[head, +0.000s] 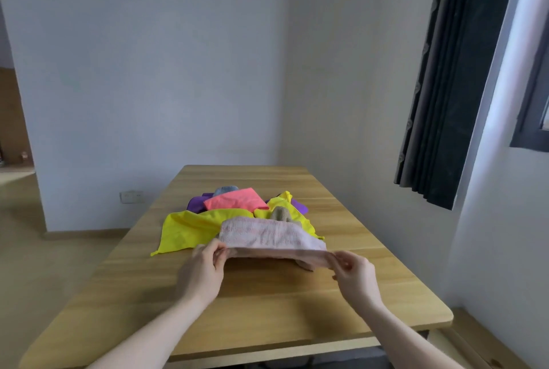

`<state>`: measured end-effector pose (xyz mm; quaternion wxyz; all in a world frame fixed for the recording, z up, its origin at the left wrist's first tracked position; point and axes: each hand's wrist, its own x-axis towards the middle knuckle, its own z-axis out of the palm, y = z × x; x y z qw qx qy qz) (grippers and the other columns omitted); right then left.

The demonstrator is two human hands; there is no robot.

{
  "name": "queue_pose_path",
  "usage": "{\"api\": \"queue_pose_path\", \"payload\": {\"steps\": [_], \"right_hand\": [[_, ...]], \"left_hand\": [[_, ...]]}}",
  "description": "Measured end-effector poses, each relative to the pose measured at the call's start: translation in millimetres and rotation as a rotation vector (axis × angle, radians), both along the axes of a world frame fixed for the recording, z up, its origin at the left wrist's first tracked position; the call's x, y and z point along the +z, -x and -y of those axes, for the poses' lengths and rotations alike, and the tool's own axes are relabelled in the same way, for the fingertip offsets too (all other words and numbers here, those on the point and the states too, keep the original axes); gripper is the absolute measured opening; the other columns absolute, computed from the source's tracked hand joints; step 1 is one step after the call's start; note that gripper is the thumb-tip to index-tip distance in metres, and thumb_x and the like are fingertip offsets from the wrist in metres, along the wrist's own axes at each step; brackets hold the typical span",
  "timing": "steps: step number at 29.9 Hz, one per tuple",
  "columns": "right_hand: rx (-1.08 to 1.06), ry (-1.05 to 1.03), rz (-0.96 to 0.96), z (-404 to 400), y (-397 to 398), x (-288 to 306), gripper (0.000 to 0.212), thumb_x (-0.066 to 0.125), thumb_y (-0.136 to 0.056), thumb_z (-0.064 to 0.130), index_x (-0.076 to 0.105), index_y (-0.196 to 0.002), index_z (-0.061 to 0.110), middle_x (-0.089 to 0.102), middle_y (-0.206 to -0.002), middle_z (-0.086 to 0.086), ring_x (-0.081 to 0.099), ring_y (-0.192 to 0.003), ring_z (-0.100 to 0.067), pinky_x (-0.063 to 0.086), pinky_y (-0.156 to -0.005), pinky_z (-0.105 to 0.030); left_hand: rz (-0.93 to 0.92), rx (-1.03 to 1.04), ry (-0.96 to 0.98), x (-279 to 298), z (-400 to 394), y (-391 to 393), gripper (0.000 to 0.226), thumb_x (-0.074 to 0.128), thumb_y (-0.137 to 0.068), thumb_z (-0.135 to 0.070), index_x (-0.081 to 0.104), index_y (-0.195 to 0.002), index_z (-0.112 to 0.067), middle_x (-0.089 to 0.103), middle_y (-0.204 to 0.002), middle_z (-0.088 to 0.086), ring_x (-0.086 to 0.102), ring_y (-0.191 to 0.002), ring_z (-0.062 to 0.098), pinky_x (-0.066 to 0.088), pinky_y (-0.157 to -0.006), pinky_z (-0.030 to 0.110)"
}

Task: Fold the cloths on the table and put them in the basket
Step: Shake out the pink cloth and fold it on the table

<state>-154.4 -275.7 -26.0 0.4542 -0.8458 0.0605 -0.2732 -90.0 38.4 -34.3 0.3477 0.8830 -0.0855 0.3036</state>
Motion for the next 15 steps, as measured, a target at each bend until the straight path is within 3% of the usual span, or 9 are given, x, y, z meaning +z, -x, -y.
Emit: {"api": "queue_pose_path", "payload": {"steps": [6, 11, 15], "right_hand": [[-0.036, -0.039, 0.144, 7, -24, 127, 0.021, 0.059, -0.101, 0.021, 0.075, -0.087, 0.018, 0.074, -0.066, -0.003, 0.073, -0.056, -0.016, 0.063, -0.064, -0.041], [-0.062, 0.007, 0.242, 13, -20, 197, 0.025, 0.057, -0.100, 0.025, 0.072, -0.081, 0.022, 0.075, -0.070, 0.003, 0.074, -0.067, -0.013, 0.064, -0.072, -0.042], [-0.081, 0.068, 0.332, 15, 9, 239, 0.025, 0.056, -0.100, 0.025, 0.072, -0.083, 0.016, 0.075, -0.077, 0.002, 0.074, -0.076, -0.015, 0.062, -0.076, -0.042]], "left_hand": [[0.150, -0.078, -0.002, 127, 17, -38, 0.004, 0.061, -0.098, -0.019, 0.065, -0.096, -0.019, 0.074, -0.085, 0.000, 0.067, -0.081, 0.029, 0.041, -0.063, 0.031], [0.252, -0.132, -0.048, 213, 22, -30, 0.004, 0.059, -0.098, -0.014, 0.063, -0.099, -0.014, 0.073, -0.095, 0.004, 0.065, -0.088, 0.029, 0.049, -0.074, 0.035], [0.317, -0.140, -0.123, 259, 18, -4, 0.019, 0.058, -0.091, -0.007, 0.064, -0.105, -0.017, 0.070, -0.101, 0.004, 0.062, -0.092, 0.028, 0.049, -0.079, 0.036]]}}
